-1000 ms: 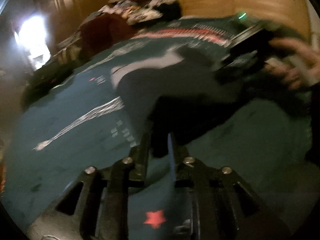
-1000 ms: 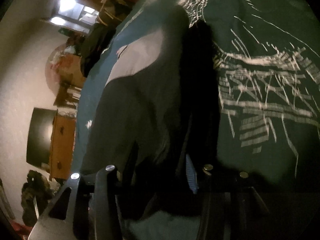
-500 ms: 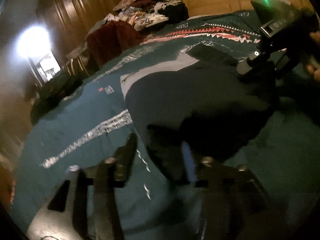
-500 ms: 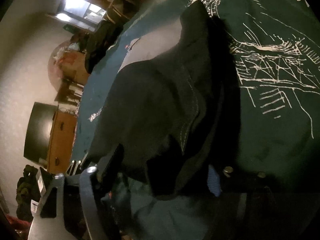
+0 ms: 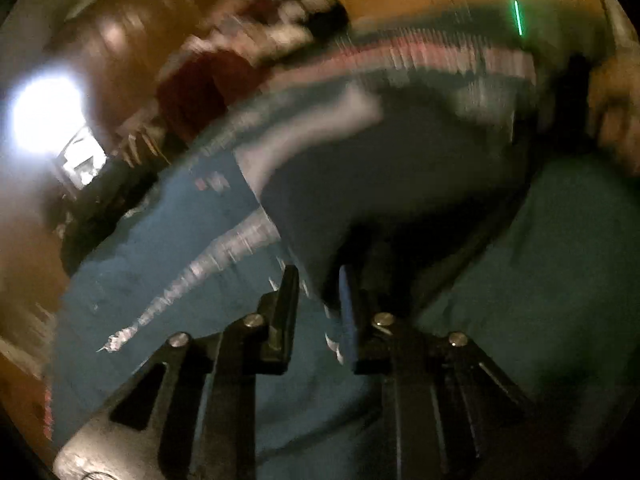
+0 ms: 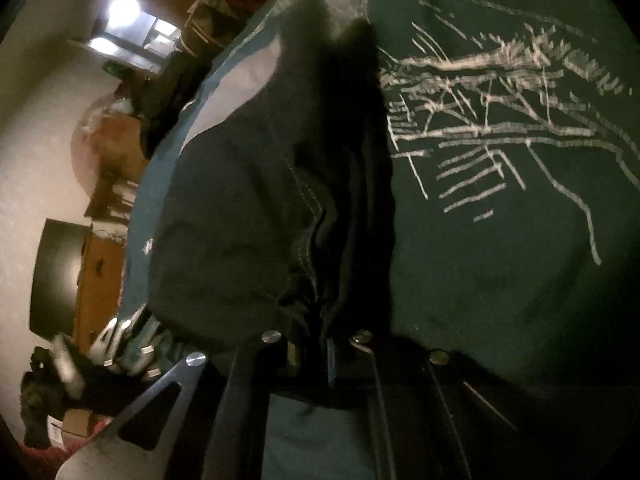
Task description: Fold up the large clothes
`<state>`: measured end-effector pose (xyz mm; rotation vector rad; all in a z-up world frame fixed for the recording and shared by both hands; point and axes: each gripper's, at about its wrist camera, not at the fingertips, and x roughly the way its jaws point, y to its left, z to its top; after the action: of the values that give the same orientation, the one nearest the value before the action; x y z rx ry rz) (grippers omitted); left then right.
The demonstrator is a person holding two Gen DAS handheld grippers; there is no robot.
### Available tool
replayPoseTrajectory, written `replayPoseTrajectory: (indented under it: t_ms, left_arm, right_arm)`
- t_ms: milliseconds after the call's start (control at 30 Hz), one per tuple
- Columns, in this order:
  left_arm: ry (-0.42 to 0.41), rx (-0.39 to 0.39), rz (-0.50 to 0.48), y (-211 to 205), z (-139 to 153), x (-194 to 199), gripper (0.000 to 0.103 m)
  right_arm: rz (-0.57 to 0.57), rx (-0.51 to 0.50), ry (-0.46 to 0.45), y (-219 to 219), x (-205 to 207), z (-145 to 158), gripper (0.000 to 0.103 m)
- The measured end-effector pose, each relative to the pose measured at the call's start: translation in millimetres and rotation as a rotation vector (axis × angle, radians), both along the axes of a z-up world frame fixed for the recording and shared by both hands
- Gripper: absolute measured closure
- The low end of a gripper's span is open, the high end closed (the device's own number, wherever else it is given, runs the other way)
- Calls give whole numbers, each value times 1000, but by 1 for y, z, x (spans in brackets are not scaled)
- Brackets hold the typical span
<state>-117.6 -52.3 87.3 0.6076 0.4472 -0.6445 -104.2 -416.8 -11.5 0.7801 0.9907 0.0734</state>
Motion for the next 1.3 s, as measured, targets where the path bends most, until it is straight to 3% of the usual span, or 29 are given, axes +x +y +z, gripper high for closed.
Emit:
replayPoseTrajectory:
  t_ms: [67, 100, 167, 233, 267, 300, 333, 400, 467, 500, 567, 633, 667, 733, 800, 833, 900, 933, 967, 1000, 1033, 1067, 1133, 1167, 1233, 1300]
  left_arm:
    - [-61, -97, 9, -3, 30, 1, 83]
    - [-59, -105, 2, -10, 32, 7, 82]
    - [-43, -19, -16, -36, 4, 29, 81]
    - [30, 204, -44, -55, -63, 44, 80]
    - [-43, 230, -44, -52, -86, 36, 81]
    - [-84, 219, -41, -50, -85, 29, 86]
    - [-62, 228, -56, -51, -77, 24, 90]
    - [28, 144, -39, -40, -52, 24, 90]
    - [66, 24, 4, -24, -20, 22, 90]
    - [60, -30, 17, -20, -6, 21, 89]
    - [24, -112, 40, -20, 18, 34, 82]
    - [-11, -111, 66, -37, 17, 58, 58]
    - [-17, -98, 88, -50, 11, 78, 58]
    - [57, -46, 135, -75, -15, 121, 59]
    - [150, 44, 161, -90, -44, 147, 59]
    - [178, 63, 160, -92, -52, 152, 59]
    - [143, 80, 138, -88, -49, 137, 62]
    - [138, 76, 130, -82, -40, 127, 63]
    - [133, 25, 116, -70, -27, 110, 63]
    - [126, -31, 102, -59, -20, 93, 56]
    - [126, -63, 87, -49, -16, 76, 41]
    - [142, -27, 69, -45, -27, 58, 34]
    - [159, 59, 59, -51, -55, 48, 37]
    - [159, 58, 80, -48, -67, 44, 37]
    - [189, 17, 115, -44, -60, 44, 38]
    - [171, -35, 164, -37, -36, 32, 38]
  right_arm:
    - [11, -17, 1, 2, -1, 2, 97]
    - [12, -19, 3, 3, 0, 2, 97]
    - [6, -18, 4, 3, -1, 1, 97]
    - [-1, -16, 0, 4, 0, 2, 98]
    - [-3, -18, -2, 4, -2, 1, 98]
    - [-5, -12, -2, 2, -2, -2, 99]
    - [-5, 3, 0, 2, -2, -5, 100]
    - [3, -31, 7, 5, -4, -5, 100]
    - [25, -89, 24, 10, -1, 4, 96]
    - [41, -159, 34, 16, -3, 19, 85]
    - [61, -325, 7, 31, -13, 55, 74]
    - [31, -450, -52, 38, -18, 90, 65]
    - [11, -496, -93, 40, -12, 104, 62]
    - [33, -574, -133, 45, 24, 109, 62]
    - [62, -645, -95, 44, 67, 94, 87]
    - [75, -655, -35, 37, 98, 73, 87]
    - [121, -624, 114, 24, 132, 31, 96]
    - [131, -624, 134, 20, 133, 23, 96]
    - [129, -629, 125, 20, 131, 27, 96]
    - [118, -634, 114, 21, 125, 34, 92]
    - [100, -653, 70, 27, 108, 51, 89]
    - [91, -673, 30, 35, 95, 61, 84]
    - [81, -720, -44, 60, 53, 74, 80]
    - [94, -727, -32, 72, 35, 65, 71]
    - [115, -709, 47, 83, 22, 31, 63]
    - [71, -740, 31, 89, 12, 27, 61]
